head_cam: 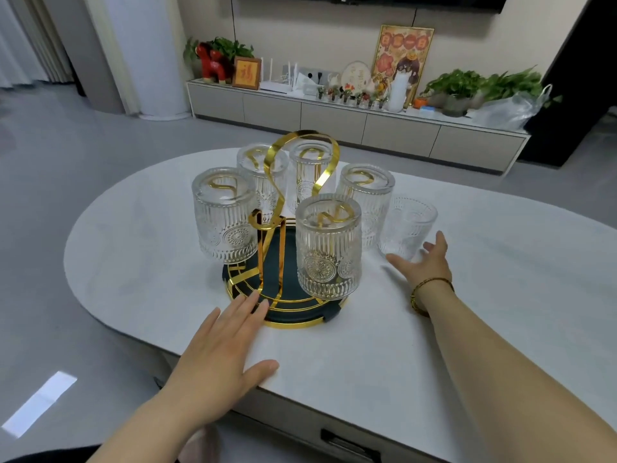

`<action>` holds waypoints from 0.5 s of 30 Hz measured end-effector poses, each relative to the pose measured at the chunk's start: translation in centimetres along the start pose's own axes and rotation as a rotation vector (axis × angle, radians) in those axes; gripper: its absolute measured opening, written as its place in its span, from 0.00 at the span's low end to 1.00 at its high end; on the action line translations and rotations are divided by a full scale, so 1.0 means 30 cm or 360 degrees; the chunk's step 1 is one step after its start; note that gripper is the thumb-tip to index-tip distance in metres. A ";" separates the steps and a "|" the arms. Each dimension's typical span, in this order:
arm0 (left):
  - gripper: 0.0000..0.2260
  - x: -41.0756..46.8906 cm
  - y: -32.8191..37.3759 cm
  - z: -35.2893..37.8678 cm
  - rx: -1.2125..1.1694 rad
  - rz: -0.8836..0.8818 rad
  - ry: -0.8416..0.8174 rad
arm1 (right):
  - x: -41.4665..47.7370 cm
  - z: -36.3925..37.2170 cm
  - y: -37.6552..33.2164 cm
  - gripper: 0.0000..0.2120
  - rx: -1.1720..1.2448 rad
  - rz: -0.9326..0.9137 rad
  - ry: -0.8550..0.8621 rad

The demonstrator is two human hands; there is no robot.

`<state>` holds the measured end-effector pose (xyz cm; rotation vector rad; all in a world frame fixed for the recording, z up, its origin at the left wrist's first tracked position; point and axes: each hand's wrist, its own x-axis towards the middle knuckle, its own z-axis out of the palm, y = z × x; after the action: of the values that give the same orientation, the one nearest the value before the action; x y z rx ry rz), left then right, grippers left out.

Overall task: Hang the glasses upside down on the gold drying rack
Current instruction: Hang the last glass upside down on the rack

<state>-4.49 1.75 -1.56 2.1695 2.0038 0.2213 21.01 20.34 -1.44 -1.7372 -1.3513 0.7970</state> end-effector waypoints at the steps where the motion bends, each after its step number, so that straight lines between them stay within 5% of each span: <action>1: 0.33 0.004 0.000 0.001 0.0001 0.0001 -0.0001 | 0.018 0.006 -0.001 0.49 -0.0027 -0.0008 0.0019; 8: 0.36 0.009 -0.007 0.025 -0.0097 0.0008 0.0034 | 0.076 0.037 -0.012 0.46 -0.0178 -0.0001 0.0039; 15: 0.34 0.015 -0.003 0.020 -0.0153 0.0008 0.0044 | 0.027 0.007 -0.004 0.35 0.0234 -0.0083 0.0104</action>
<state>-4.42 2.20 -2.16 2.1247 1.9598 0.3428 20.96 21.20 -1.46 -1.5944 -1.2574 0.7838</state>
